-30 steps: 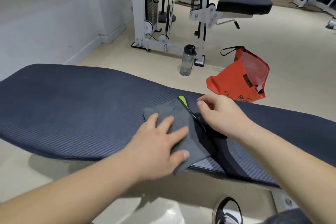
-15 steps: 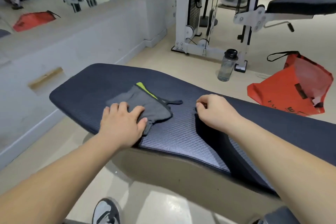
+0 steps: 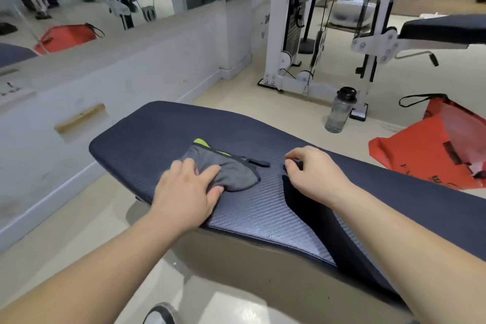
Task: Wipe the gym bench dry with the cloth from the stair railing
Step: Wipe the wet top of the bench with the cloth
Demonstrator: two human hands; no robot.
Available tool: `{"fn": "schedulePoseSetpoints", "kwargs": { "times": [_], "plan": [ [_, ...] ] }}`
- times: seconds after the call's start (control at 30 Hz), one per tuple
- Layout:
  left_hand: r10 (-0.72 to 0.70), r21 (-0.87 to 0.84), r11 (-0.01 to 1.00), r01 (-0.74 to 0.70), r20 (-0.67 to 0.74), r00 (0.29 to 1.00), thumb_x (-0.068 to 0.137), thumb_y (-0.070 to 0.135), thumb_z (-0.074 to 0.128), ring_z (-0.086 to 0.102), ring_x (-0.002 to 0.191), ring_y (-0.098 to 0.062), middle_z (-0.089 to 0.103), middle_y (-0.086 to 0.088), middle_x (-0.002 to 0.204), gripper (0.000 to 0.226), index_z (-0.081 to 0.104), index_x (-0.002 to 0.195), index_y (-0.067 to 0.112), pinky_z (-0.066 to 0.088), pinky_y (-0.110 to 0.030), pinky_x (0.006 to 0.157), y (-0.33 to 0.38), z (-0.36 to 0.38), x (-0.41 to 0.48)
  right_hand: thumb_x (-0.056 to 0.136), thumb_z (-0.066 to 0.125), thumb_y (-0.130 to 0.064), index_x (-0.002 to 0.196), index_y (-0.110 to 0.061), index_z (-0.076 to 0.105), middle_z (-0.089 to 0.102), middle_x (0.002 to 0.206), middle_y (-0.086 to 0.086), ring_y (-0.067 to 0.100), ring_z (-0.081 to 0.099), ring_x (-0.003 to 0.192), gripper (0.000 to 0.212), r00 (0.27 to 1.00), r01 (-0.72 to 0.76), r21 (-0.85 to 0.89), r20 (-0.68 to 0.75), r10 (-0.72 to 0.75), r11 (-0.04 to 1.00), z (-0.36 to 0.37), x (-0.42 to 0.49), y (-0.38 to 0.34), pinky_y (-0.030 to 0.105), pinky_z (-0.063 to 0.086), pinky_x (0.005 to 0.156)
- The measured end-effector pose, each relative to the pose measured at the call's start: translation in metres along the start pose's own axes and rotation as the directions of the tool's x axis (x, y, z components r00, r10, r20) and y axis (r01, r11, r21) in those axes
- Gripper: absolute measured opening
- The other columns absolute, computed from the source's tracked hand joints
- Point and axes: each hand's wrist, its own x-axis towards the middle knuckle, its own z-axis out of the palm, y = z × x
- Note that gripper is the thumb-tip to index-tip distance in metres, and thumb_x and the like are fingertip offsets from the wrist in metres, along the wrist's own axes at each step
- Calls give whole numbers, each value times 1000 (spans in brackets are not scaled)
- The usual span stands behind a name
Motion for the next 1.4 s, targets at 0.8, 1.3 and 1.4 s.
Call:
{"fn": "schedulePoseSetpoints", "kwargs": {
  "times": [0.8, 1.3, 1.4],
  "plan": [
    [418, -201, 888, -414, -21, 908, 101, 55, 32, 46, 118, -31, 42, 12, 153, 50, 48, 144, 35, 38, -48, 96, 171, -3, 119, 96, 52, -24, 118, -20, 72, 69, 121, 5, 25, 60, 120, 31, 974, -131, 57, -177, 139, 990, -20, 33, 70, 41, 50, 100],
    [-142, -142, 976, 166, 165, 976, 100, 62, 26, 35, 141, -38, 27, 18, 166, 55, 36, 151, 43, 30, -51, 110, -104, 19, 160, 100, 50, -34, 138, -26, 60, 59, 139, -6, 17, 48, 135, 40, 995, 81, 10, -65, -80, 997, 66, 63, -74, 40, 47, 105],
    [-303, -135, 936, 326, 164, 939, 100, 62, 27, 39, 138, -41, 34, 7, 160, 53, 44, 145, 40, 34, -51, 108, -160, 24, 128, 100, 51, -34, 136, -25, 63, 62, 134, -7, 17, 51, 133, 39, 992, 122, 27, -23, -122, 992, 82, 55, -96, 38, 48, 104]
  ]
}}
